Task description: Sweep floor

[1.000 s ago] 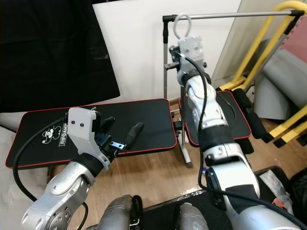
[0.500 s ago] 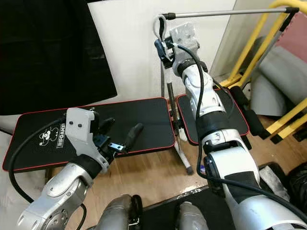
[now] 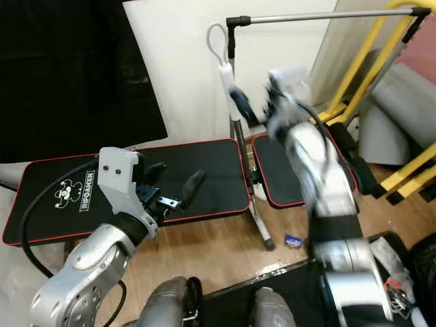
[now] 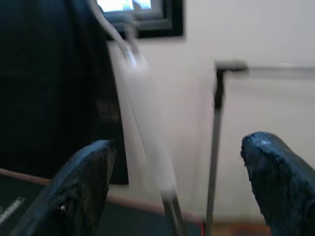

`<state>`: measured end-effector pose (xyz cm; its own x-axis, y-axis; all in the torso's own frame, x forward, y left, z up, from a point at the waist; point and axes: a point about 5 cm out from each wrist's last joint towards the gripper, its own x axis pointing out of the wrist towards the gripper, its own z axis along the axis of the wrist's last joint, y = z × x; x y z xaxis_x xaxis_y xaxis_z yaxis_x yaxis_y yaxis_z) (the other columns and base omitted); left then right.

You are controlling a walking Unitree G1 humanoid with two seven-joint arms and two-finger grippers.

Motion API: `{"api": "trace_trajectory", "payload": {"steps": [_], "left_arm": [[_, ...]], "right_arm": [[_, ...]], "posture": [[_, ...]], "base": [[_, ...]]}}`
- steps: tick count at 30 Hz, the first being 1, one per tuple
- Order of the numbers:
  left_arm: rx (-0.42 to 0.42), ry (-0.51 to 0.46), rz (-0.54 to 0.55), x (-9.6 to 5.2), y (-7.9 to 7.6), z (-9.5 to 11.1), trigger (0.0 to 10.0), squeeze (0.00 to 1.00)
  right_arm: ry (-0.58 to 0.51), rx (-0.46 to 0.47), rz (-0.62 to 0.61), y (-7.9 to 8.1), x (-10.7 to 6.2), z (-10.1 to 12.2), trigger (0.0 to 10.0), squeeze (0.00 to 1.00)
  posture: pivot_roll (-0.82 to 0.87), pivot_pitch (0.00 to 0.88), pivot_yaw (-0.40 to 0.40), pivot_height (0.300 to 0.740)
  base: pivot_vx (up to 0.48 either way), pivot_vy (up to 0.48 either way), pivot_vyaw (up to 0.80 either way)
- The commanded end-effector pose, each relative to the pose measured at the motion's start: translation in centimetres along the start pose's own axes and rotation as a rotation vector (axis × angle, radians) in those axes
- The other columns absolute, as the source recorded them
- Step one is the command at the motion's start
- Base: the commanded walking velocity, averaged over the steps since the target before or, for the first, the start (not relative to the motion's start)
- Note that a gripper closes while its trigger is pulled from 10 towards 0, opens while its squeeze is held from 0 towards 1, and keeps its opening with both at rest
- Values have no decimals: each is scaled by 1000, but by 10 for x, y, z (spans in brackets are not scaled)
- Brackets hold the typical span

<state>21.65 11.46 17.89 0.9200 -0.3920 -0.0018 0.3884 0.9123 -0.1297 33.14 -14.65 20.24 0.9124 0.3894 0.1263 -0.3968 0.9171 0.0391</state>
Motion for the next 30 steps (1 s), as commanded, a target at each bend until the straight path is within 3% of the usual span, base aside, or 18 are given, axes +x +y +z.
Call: {"api": "trace_trajectory", "payload": {"steps": [1, 4, 5, 6, 11, 14, 17, 22, 26, 30], "left_arm": [[-7, 8, -3, 2, 3, -3, 10000, 0], [-18, 14, 38, 8, 19, -4, 10000, 0], [-18, 14, 38, 8, 19, -4, 10000, 0], [-13, 15, 75, 10, 30, -3, 10000, 0], [4, 15, 76, 14, 37, -3, 10000, 0], [58, 18, 25, 20, 33, -7, 10000, 0], [89, 19, -9, 23, 29, -10, 10000, 0], [66, 7, -84, 33, 15, -15, 10000, 0], [67, 8, -95, 36, 13, -19, 10000, 0], [97, 0, -141, 43, 5, -24, 10000, 0]], "right_arm": [[-26, 52, -34, 1, -16, 5, 10000, 0], [5, 93, -98, 7, -42, -7, 10000, 0], [5, 93, -98, 7, -42, -7, 10000, 0], [28, 120, -111, 13, -56, -12, 10000, 0], [83, 144, -149, 16, -72, -23, 10000, 0], [124, 140, -206, 15, -92, -26, 10000, 0], [135, 111, -228, 13, -94, -27, 10000, 0], [156, 20, -248, 15, -96, -30, 10000, 0], [158, -4, -250, 18, -95, -31, 10000, 0], [156, -97, -285, 20, -93, -33, 10000, 0]], "posture": [[90, 137, -77, 740], [62, 113, -60, 740], [62, 113, -60, 740], [62, 113, -60, 740], [51, 86, -47, 740], [44, 48, -38, 740], [34, 29, -32, 740], [21, 0, -33, 740], [17, 0, -30, 740], [1, 0, -11, 740]], "base": [[0, 0, 0], [0, 0, 0], [0, 0, 0], [0, 0, 0], [0, 0, -473], [0, 0, -788], [0, 0, -788], [0, 0, -788], [0, 0, -788], [0, 0, -788]]}}
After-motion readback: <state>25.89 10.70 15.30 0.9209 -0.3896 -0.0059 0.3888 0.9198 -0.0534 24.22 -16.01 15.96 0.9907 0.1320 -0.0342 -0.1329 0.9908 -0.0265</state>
